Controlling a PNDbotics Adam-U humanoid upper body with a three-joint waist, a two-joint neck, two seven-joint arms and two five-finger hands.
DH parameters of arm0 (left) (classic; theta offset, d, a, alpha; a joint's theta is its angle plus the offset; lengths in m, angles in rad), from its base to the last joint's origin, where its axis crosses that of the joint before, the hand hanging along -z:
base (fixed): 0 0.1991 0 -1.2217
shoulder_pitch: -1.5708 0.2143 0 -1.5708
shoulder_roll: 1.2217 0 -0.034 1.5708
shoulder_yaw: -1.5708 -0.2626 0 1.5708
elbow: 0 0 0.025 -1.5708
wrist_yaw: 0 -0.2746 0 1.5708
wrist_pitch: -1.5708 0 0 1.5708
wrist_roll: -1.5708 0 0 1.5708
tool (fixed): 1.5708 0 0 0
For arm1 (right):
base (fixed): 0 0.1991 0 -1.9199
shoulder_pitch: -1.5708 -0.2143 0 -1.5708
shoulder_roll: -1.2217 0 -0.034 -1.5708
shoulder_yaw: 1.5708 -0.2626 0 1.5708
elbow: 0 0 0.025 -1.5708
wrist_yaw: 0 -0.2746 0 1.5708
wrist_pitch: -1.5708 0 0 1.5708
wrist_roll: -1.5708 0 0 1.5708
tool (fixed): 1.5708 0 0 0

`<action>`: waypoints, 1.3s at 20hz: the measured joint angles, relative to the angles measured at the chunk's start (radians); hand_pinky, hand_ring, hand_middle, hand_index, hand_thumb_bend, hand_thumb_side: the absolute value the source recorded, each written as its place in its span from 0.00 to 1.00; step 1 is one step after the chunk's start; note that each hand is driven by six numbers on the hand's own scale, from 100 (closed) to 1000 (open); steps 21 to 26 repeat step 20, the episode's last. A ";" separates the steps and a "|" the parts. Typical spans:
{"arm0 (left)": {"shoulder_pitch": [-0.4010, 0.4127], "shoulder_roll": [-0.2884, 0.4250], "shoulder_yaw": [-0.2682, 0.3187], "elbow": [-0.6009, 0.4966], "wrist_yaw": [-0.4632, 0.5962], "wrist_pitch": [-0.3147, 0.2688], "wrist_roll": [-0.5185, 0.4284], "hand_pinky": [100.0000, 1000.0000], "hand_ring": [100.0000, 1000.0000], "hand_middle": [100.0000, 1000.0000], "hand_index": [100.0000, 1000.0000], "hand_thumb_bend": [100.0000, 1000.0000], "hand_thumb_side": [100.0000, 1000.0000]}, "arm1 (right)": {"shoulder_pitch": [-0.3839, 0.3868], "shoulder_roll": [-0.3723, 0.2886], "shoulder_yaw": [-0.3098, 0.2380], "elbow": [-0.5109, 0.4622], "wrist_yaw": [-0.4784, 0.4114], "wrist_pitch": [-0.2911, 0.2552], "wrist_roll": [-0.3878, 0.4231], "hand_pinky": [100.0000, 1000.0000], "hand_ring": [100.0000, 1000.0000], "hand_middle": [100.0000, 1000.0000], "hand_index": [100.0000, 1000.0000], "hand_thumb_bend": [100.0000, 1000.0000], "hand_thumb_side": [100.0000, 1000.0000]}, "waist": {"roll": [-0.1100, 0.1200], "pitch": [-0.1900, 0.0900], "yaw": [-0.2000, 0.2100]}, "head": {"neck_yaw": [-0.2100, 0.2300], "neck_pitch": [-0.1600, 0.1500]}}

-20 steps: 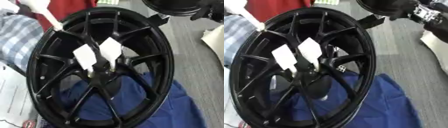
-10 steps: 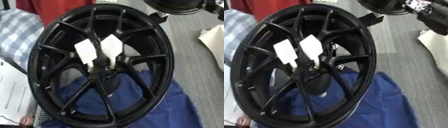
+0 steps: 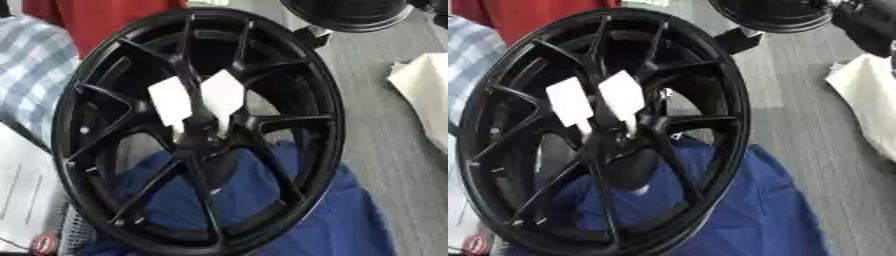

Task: Pull the pin out of the wheel hub.

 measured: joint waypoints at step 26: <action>0.214 -0.330 0.218 -0.420 0.288 -0.066 0.276 0.79 0.76 0.72 0.78 0.50 0.44 | -0.038 0.001 -0.034 -0.042 -0.034 -0.034 -0.055 0.92 0.71 0.54 0.73 0.00 0.38 | -0.045 0.001 -0.030 | 0.012 -0.024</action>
